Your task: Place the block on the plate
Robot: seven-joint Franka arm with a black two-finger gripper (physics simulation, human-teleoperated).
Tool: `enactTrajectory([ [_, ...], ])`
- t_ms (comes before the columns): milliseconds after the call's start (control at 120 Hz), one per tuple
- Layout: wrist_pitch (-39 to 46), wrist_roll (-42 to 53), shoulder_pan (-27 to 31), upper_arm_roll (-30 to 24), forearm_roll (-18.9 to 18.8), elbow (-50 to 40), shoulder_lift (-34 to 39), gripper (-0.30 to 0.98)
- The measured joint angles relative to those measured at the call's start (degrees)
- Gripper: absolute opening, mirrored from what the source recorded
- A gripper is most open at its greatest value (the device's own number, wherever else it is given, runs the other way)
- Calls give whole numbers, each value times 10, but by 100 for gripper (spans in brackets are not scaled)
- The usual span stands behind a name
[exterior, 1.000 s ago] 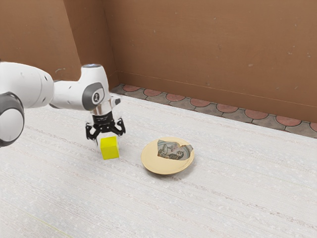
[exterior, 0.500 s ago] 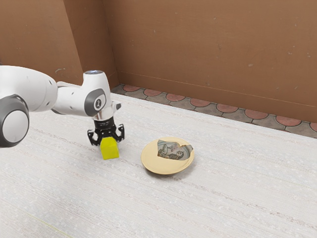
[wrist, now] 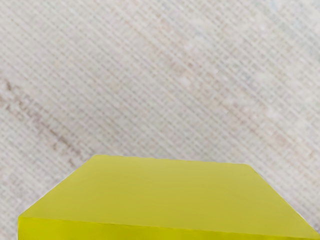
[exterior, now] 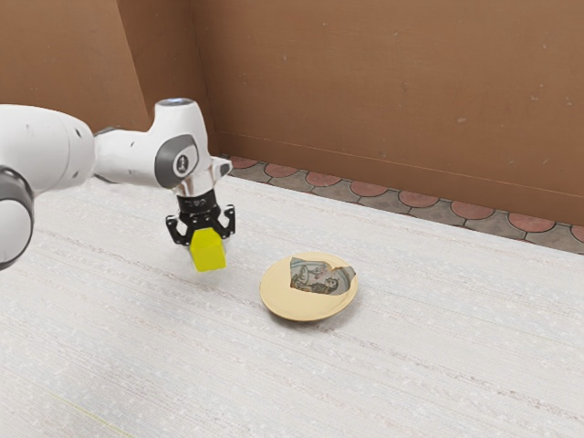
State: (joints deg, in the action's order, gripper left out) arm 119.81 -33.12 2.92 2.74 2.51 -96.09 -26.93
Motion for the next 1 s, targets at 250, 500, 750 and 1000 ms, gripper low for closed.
enactTrajectory([
  [250, -13, -4, -54, -3, 1, 7, 20, 42],
  [500, -16, -5, -94, -13, 2, 36, 14, 42],
  [750, -15, -6, -103, -38, 8, 61, -15, 42],
  [1000, -11, -7, -115, -53, 9, 116, -91, 42],
])
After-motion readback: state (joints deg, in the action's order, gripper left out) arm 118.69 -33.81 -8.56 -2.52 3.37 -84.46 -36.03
